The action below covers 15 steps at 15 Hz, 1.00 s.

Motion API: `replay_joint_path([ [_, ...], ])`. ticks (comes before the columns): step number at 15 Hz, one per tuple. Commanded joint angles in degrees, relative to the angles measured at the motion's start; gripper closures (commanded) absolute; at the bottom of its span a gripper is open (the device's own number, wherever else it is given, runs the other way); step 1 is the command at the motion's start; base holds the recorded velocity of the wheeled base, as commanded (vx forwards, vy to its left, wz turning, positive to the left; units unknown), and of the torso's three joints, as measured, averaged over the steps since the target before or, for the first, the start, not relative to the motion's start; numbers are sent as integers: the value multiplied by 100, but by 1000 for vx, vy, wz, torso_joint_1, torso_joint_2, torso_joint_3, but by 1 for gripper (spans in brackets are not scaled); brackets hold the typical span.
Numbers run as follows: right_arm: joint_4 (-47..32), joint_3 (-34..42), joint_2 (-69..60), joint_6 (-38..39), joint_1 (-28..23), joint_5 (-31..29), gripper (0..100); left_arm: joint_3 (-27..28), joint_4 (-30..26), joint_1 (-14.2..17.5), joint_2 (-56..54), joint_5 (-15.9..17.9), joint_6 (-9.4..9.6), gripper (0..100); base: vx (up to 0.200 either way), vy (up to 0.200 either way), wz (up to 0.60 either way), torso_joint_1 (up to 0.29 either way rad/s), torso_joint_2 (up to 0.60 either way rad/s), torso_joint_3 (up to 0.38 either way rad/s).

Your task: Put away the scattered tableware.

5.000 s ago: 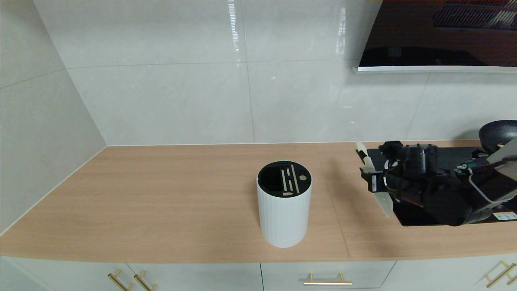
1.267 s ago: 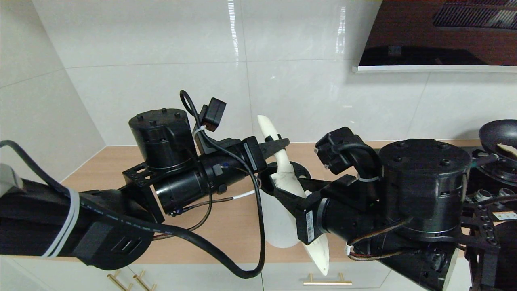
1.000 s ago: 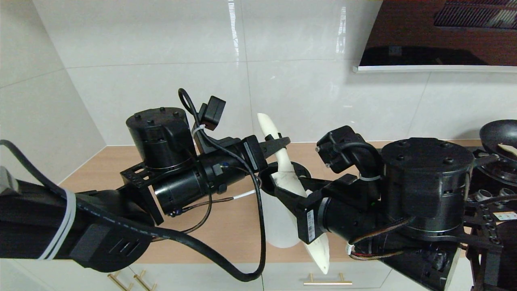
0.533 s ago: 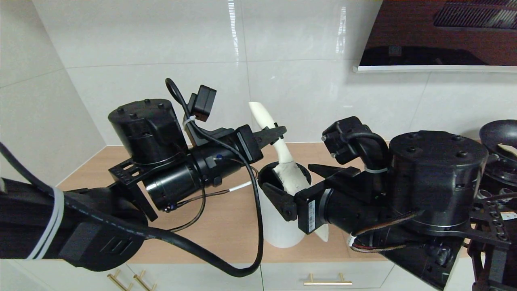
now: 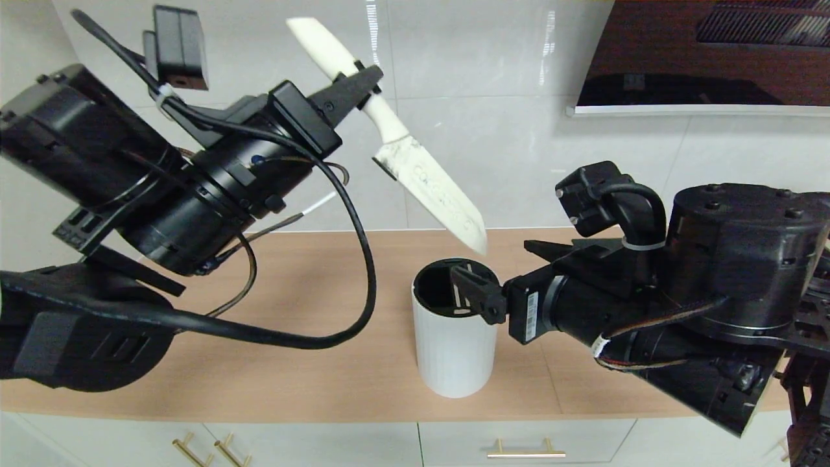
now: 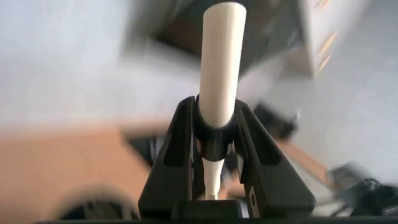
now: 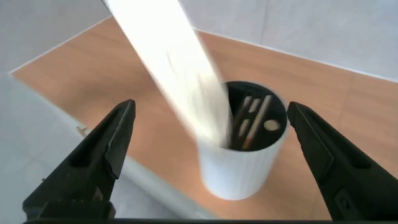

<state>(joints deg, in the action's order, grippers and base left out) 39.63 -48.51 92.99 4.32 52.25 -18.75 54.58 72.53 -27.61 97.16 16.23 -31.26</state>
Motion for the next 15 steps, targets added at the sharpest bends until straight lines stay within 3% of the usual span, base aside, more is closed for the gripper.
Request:
replay_joint_path([
  [1,1,34,-27,-10,-22,-6,0,97,156,37,75,3,375,100,0,0,0,0,0,0],
  [3,1,52,0,-10,-136,-6,0,-9,288,63,260,3,911,100,0,0,0,0,0,0],
  [7,18,87,-53,-177,-285,-15,0,-149,411,54,787,-5,2537,100,0,0,0,0,0,0],
  [10,36,61,9,-467,-804,-6,0,-149,534,-95,901,-14,2616,100,0,0,0,0,0,0],
  [11,36,-45,105,-511,-1199,12,0,-158,534,-95,989,-5,2625,100,0,0,0,0,0,0],
  [15,36,-80,193,-519,-1323,12,0,-184,534,-104,1262,-14,2713,100,0,0,0,0,0,0],
])
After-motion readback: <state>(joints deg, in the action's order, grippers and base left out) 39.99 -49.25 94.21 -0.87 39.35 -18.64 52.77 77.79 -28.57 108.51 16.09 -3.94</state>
